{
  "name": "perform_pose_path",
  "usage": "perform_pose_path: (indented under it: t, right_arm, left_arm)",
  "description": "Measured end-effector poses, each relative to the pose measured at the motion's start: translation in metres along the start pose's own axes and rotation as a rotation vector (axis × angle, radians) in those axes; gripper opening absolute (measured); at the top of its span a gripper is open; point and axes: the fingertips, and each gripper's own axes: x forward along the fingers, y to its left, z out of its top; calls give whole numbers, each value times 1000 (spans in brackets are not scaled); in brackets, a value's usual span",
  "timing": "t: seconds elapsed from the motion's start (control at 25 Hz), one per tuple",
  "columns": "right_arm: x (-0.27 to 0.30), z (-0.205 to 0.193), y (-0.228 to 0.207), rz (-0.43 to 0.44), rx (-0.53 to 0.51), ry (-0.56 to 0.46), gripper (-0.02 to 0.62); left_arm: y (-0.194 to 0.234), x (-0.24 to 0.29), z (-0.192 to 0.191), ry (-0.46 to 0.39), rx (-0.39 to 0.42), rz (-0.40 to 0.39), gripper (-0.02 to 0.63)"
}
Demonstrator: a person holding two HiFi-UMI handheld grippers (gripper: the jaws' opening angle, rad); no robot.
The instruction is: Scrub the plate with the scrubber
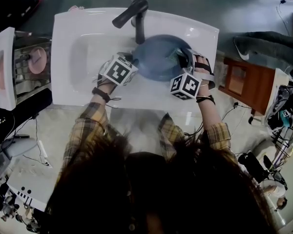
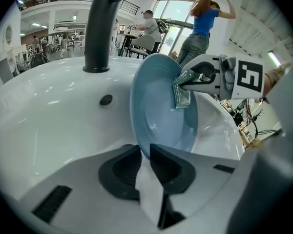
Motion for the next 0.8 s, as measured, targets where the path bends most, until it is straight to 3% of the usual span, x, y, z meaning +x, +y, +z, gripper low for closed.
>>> perform_pose_path:
  t: [0.32, 0.52, 0.8]
  right_arm:
    - [10, 47, -31, -94, 54, -58, 100]
    - [18, 83, -26, -93, 98, -107, 100]
    - [21, 111, 6, -42, 80, -152, 97]
  left_arm:
    - [-2, 0, -3, 9, 9, 8, 61]
    - [-2, 2, -2, 9, 6, 12, 61]
    - [0, 3, -8, 6, -4, 35, 63]
